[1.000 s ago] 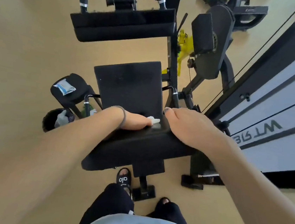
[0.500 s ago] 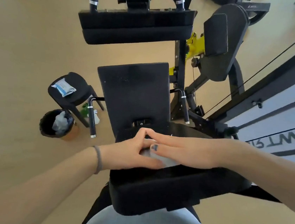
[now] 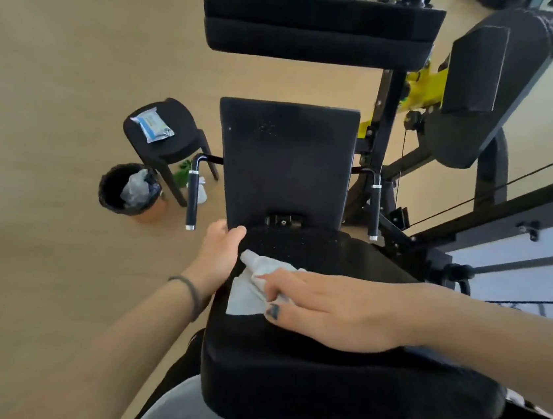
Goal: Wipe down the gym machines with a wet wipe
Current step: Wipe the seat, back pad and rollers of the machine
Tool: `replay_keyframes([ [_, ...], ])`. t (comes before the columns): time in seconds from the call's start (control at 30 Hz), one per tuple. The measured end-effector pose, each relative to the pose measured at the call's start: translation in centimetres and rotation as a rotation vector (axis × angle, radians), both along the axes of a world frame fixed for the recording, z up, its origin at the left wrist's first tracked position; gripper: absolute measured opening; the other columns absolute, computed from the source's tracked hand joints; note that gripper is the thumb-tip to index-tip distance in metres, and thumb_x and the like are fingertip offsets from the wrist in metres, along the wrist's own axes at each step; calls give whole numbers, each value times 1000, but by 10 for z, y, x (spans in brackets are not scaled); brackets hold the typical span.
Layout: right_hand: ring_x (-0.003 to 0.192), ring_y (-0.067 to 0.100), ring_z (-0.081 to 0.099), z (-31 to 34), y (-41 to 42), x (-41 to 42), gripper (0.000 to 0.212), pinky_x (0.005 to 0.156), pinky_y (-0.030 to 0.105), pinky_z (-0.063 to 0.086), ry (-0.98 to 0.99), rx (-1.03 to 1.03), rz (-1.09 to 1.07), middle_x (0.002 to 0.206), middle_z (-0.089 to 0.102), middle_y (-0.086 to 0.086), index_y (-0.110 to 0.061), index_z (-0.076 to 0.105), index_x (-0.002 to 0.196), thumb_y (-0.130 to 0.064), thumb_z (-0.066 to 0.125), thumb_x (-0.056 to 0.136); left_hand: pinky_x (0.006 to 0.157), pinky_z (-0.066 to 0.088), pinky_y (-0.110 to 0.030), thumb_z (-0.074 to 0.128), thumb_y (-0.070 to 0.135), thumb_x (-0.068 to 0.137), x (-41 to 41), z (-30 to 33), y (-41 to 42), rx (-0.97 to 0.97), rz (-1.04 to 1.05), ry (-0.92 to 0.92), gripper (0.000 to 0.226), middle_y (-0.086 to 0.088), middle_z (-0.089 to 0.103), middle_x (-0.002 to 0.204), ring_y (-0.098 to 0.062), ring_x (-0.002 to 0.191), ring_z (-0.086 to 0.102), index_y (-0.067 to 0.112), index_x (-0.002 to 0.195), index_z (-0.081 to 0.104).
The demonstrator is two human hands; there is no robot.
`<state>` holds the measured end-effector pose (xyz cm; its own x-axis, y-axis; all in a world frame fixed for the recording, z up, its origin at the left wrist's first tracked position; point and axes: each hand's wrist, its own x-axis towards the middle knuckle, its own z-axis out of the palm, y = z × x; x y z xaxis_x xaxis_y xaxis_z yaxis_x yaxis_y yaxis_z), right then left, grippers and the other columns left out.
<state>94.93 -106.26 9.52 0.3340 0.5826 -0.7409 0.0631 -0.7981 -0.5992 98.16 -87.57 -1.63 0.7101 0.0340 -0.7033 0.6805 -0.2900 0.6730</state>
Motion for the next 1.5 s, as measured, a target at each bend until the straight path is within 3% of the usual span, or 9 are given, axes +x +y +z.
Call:
replay_keyframes([
  [0.1,131,17,42,-11,8,11,48,116,37,32,-112,38,146,142,48,-4,-33,37,149,-54,28,107,91,42,-30,36,37,106,-1,-13,-9,37,51,212,42,-12,61,120,-23,102,56,6,125,55],
  [0.2,143,16,23,-35,14,19,62,121,36,21,-197,63,276,157,29,-2,-22,29,158,-56,21,107,71,43,-25,35,32,106,-1,-14,-9,89,84,231,34,-6,57,87,-20,80,52,10,93,58],
  [0.37,127,27,47,-97,10,48,56,114,49,32,-60,-50,81,135,53,10,-8,53,127,-49,21,108,109,30,-32,32,39,108,0,-8,-10,202,-5,273,52,-15,46,150,-29,136,43,6,143,49],
  [0.5,97,19,54,-128,-45,62,44,93,36,35,-24,-188,-168,104,56,3,-18,56,91,-46,27,109,106,34,-29,29,33,110,-2,-8,-7,201,-105,245,49,-16,44,151,-31,139,41,5,146,43],
  [0.83,157,25,6,-126,21,64,79,123,44,-2,240,-116,-211,168,17,1,-35,23,161,-77,11,95,106,33,-31,31,34,108,5,-14,-14,168,80,294,51,-21,51,142,-34,132,46,-3,138,51],
  [1.03,112,34,55,-143,-27,76,48,110,43,34,175,-190,-399,113,57,18,-4,56,118,-42,30,105,115,32,-41,24,50,106,5,-14,-12,143,44,408,60,-17,53,141,-32,131,49,8,140,51],
  [1.17,139,31,37,-131,17,79,44,121,43,8,183,-57,-275,143,47,13,-13,50,139,-36,25,111,92,31,-25,27,37,109,5,-14,-14,148,20,343,47,-13,53,134,-25,116,48,4,130,54],
  [1.33,74,2,36,-214,53,108,38,92,36,32,165,-17,-283,81,39,-14,-35,38,75,-38,24,110,98,34,-33,26,45,107,5,-19,-10,159,7,343,52,-14,57,134,-29,122,52,14,136,56],
  [1.5,120,28,51,-218,0,122,34,111,46,31,218,-242,-388,122,55,5,-24,54,110,-33,22,106,105,34,-37,23,52,105,5,-16,-13,164,3,423,60,-13,55,135,-29,122,52,13,142,51],
])
